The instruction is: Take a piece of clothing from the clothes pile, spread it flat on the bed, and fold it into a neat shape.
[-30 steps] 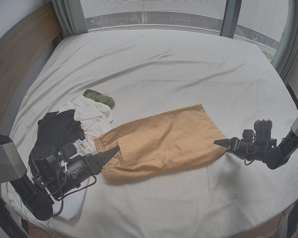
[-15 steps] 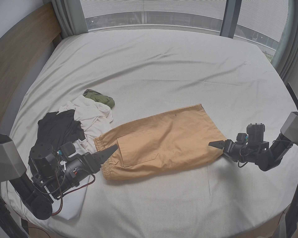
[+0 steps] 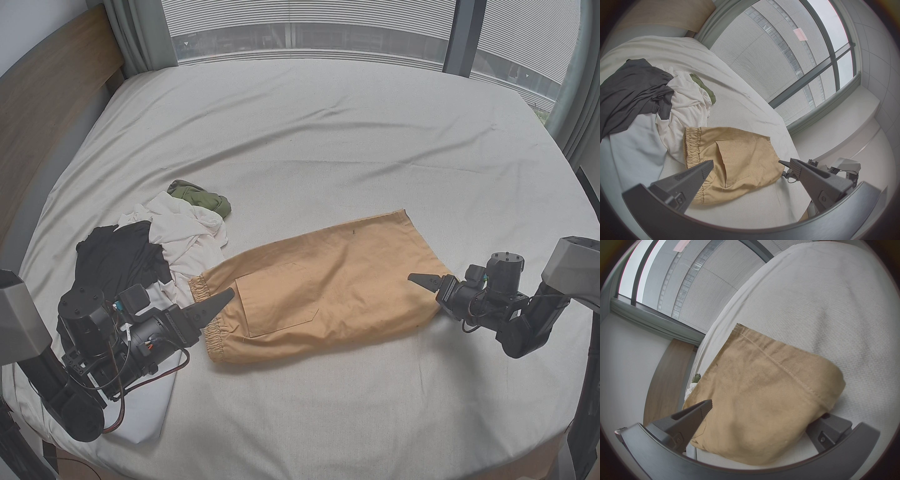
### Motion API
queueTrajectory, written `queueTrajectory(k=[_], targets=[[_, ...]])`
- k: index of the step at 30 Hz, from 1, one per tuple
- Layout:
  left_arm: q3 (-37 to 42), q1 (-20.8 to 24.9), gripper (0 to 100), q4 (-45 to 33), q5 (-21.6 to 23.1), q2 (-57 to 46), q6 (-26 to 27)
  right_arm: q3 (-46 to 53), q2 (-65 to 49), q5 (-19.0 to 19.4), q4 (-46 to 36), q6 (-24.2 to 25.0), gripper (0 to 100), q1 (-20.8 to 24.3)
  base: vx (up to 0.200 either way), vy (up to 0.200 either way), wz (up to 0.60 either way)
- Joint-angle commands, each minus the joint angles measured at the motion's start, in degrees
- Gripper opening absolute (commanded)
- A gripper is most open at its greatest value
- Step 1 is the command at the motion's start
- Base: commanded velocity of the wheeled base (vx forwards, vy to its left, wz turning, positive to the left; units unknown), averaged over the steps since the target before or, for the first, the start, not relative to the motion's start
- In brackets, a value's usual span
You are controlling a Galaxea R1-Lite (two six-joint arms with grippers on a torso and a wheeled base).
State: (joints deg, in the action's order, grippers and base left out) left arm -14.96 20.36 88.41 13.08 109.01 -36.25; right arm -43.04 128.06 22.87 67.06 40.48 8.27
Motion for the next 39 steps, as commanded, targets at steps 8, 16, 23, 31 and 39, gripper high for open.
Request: queueTrajectory(k=[8,16,23,31,39], targets=[[-0.16,-0.14,100,0.01,0.02,-0.02,-0.04,1.74,5.97,0.07,10.37,1.44,100,2.19,0.0,0.0,0.0],[-0.51,-0.41,100,0.01,0.02,-0.02,-0.13,1.74,6.32,-0.02,11.6,2.14,100,2.72,0.0,0.0,0.0],[-0.51,-0.58,100,0.01,0.02,0.06,-0.13,1.74,6.41,-0.11,11.69,2.14,100,2.63,0.0,0.0,0.0],[-0.51,-1.2,100,0.01,0.1,-0.02,-0.13,1.74,7.38,-0.11,13.45,2.14,0,2.72,0.0,0.0,0.0],[-0.51,-1.2,100,0.01,0.1,0.06,-0.13,3.93,6.67,-0.11,14.41,1.97,0,2.55,0.0,0.0,0.0]])
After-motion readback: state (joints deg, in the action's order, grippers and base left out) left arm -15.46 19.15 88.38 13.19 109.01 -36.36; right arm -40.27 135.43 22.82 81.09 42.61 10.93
